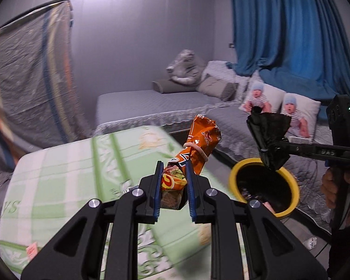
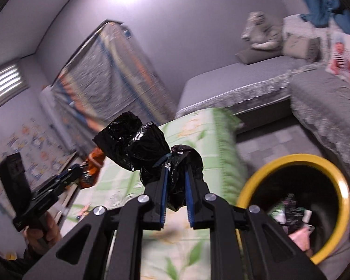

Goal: Collect trash
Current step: 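Carry the snack wrapper and black bag over the bin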

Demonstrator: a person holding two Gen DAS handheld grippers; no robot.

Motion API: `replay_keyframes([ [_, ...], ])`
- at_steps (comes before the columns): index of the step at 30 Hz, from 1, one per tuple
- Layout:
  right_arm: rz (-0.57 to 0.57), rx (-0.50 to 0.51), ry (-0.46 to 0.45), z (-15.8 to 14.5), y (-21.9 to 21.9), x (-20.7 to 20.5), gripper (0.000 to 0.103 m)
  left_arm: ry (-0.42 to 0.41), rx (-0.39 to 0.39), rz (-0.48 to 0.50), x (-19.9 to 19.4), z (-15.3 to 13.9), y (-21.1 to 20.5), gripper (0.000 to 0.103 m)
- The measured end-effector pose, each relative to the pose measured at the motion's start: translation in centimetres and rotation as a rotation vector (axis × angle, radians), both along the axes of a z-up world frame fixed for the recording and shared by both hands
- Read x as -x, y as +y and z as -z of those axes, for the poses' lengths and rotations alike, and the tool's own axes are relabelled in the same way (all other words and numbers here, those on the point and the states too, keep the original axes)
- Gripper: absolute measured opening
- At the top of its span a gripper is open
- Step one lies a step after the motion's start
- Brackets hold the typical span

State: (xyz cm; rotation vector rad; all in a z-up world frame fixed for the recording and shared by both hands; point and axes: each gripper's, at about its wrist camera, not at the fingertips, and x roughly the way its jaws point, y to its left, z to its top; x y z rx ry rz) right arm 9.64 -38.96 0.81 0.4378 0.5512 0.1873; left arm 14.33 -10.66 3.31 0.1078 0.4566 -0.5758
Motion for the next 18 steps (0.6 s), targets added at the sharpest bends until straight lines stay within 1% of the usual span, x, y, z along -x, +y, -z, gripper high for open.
replay_keyframes([
  [3, 0.081, -0.023, 0.015, 1.1, -2.6, 1.2, 0.013, -0.012, -0.015, 0.061, -0.1, 0.1, -4.0, 0.017],
  [7, 0.200, -0.011, 0.033, 2.7, -5.8, 2.8, 0.013, -0.001, -0.016, 0.129, -0.2, 0.4, -8.1, 0.017],
  [10, 0.247, -0.037, 0.045, 3.9, -8.0, 3.8, 0.013, 0.010, -0.025, 0.169, -0.3, 0.9, -10.8, 0.017],
  [14, 0.304, -0.044, 0.062, 5.5, -10.7, 4.7, 0.013, 0.015, -0.047, 0.201, -0.3, 1.9, -13.8, 0.017],
  [18, 0.335, -0.048, 0.084, 6.8, -12.3, 5.1, 0.013, 0.012, -0.063, 0.219, -0.5, 2.6, -15.6, 0.017],
])
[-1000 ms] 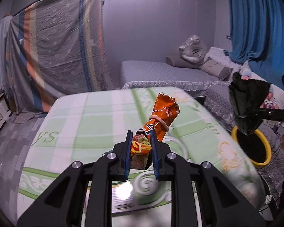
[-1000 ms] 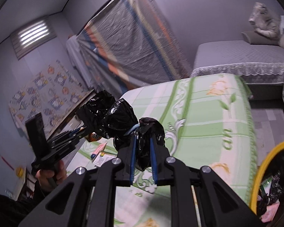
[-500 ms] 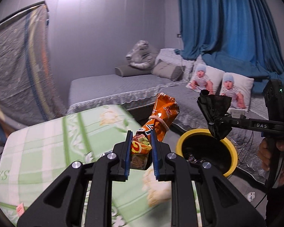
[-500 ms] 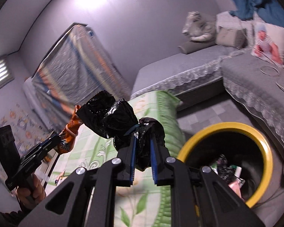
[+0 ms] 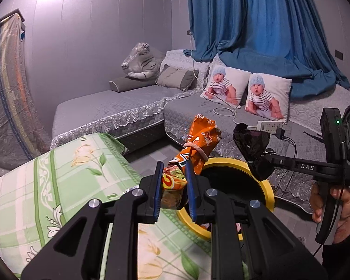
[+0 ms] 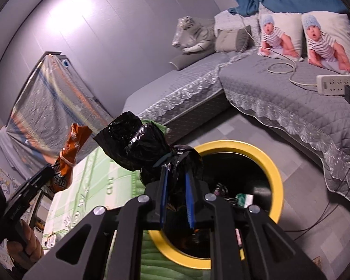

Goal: Collect trash
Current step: 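Carry the snack wrapper and black bag over the bin, then open both grippers over the bin, dropping wrapper and black bag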

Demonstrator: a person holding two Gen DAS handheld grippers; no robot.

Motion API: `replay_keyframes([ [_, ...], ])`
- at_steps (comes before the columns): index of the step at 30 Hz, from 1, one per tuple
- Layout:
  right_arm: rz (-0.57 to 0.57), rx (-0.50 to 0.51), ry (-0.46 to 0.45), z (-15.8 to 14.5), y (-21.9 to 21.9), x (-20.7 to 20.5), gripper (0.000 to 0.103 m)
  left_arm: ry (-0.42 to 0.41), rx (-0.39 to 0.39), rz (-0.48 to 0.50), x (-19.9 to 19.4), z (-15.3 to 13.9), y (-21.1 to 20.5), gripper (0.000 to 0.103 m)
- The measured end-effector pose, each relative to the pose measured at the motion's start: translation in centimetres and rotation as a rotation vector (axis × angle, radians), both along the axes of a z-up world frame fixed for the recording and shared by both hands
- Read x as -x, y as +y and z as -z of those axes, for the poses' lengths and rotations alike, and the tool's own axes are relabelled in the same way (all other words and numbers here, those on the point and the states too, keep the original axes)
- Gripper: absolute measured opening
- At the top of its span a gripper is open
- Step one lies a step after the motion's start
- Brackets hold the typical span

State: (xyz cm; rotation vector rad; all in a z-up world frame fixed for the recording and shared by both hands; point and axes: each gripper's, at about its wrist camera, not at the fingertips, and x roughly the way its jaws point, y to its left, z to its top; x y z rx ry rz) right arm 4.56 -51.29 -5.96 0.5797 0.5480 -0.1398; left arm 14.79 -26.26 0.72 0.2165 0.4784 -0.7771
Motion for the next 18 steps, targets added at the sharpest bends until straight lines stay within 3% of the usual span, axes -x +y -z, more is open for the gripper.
replay_keyframes([
  [11, 0.069, -0.075, 0.084, 3.6, -2.4, -1.1, 0.013, 0.078, 0.012, 0.010, -2.0, 2.8, -4.6, 0.018],
  [18, 0.130, -0.095, 0.162, 6.1, -3.3, -1.5, 0.013, 0.197, -0.003, 0.029, -4.5, 6.2, -8.0, 0.018],
])
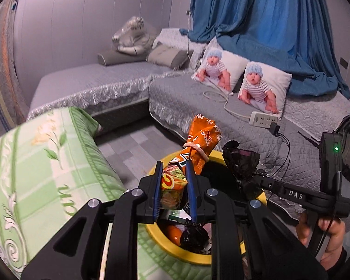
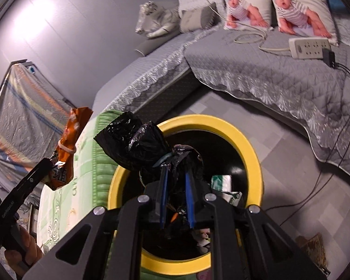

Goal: Collect trash
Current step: 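Open both grippers over the bin, dropping wrapper and black bag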

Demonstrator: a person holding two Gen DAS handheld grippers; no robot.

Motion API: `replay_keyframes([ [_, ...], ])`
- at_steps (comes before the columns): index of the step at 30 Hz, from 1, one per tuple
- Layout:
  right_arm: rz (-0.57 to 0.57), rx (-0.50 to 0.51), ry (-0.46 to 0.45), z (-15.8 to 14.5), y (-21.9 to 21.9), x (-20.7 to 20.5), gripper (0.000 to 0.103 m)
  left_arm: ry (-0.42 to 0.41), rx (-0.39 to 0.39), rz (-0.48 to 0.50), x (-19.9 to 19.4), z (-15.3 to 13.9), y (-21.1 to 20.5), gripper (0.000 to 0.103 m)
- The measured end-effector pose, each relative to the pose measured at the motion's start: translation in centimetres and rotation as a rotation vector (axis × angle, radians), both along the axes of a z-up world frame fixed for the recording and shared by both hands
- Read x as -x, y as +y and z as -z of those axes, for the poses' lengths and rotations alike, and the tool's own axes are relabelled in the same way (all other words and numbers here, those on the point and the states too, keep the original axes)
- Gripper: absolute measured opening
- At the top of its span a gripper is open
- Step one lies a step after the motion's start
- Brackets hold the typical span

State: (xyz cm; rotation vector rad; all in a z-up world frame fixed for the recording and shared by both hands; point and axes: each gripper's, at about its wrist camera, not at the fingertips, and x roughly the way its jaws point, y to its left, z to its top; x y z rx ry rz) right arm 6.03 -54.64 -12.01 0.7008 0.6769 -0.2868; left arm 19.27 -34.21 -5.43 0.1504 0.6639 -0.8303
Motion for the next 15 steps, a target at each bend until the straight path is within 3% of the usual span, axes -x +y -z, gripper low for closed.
replay_keyframes([
  [7, 0.009, -0.030, 0.034, 1.6, -1.0, -0.1, 0.013, 0.074, -0.009, -0.010, -1.6, 2.2, -1.2, 0.022],
  [10, 0.033, -0.034, 0.036, 1.8, -1.4, 0.2, 0.020, 0.090, 0.010, -0.036, -2.1, 2.4, -0.9, 0.037],
  [12, 0.052, -0.037, 0.035, 1.7, -1.7, 0.5, 0.030, 0.091, 0.021, -0.047, -2.3, 2.3, -0.7, 0.054],
  [14, 0.075, -0.033, 0.030, 1.5, -1.9, 0.9, 0.049, 0.093, 0.041, -0.063, -2.4, 2.1, -0.2, 0.072],
  [15, 0.080, -0.031, 0.028, 1.3, -2.0, 1.1, 0.052, 0.087, 0.051, -0.071, -2.4, 1.9, 0.1, 0.077],
])
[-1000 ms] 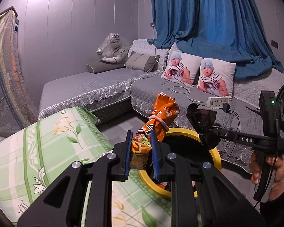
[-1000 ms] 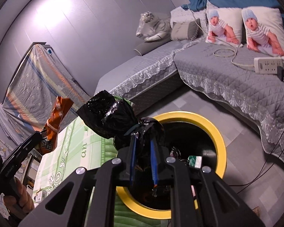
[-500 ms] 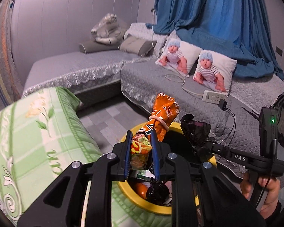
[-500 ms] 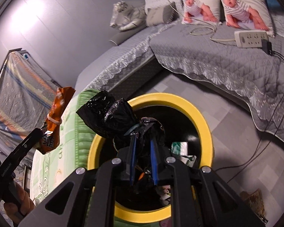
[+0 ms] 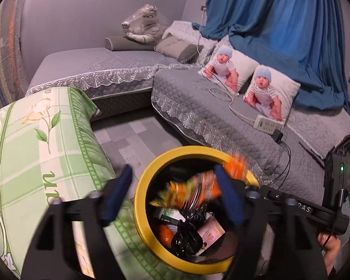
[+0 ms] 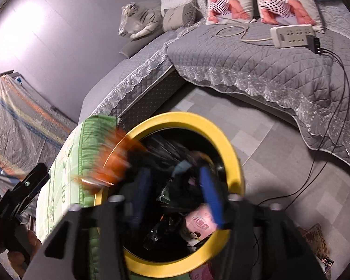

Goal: Collect trash
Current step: 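Open both grippers over the bin, dropping wrapper and black bag, then grasp the white medicine box with the right gripper and lift it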

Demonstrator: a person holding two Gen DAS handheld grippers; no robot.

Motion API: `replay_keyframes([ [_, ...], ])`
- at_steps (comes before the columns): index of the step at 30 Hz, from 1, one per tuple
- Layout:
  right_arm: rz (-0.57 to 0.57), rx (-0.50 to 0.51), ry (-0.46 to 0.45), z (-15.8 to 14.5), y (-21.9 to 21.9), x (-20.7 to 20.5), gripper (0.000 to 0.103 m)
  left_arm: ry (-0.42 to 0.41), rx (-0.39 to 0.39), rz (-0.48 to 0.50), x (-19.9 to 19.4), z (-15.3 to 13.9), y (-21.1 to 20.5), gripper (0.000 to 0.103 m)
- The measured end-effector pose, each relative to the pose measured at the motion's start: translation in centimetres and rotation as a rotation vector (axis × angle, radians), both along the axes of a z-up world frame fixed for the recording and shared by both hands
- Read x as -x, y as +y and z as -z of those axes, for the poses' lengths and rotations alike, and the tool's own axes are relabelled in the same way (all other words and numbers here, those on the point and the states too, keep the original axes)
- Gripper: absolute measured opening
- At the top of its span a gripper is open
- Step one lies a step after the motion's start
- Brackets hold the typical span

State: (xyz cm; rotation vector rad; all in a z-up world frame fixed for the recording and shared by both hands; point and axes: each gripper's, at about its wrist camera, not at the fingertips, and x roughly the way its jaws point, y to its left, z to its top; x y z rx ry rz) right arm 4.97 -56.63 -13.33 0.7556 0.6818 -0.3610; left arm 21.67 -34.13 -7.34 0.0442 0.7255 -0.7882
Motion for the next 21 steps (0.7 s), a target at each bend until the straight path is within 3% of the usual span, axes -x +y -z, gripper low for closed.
replay_keyframes([
  [3, 0.017, 0.026, -0.001, -0.6, 0.1, 0.6, 0.057, -0.012, 0.035, -0.060, -0.1, -0.6, 1.3, 0.093],
  [5, 0.034, 0.034, -0.029, -1.0, 0.1, 1.2, 0.066, 0.003, 0.055, -0.099, -0.4, -0.9, 2.4, 0.093],
  [9, -0.011, 0.088, -0.124, -2.8, 1.0, 1.6, 0.070, -0.028, 0.101, -0.215, -0.4, -2.4, 6.3, 0.094],
  [10, -0.046, 0.109, -0.150, -3.4, 1.6, 1.5, 0.078, -0.042, 0.116, -0.245, -0.2, -2.9, 7.5, 0.094],
  [11, -0.095, 0.130, -0.194, -4.1, 2.7, 1.2, 0.091, -0.059, 0.133, -0.281, 0.1, -3.7, 9.3, 0.094],
  [12, -0.132, 0.142, -0.237, -4.8, 3.5, 1.1, 0.094, -0.072, 0.144, -0.314, 0.4, -4.3, 11.0, 0.094],
  [15, -0.347, 0.223, -0.340, -7.1, 8.1, -0.5, 0.095, -0.108, 0.152, -0.409, 1.5, -5.8, 16.3, 0.095],
  [21, -0.784, 0.338, -0.438, -10.3, 19.1, -4.6, 0.095, -0.238, 0.142, -0.614, 5.4, -7.3, 29.8, 0.095],
])
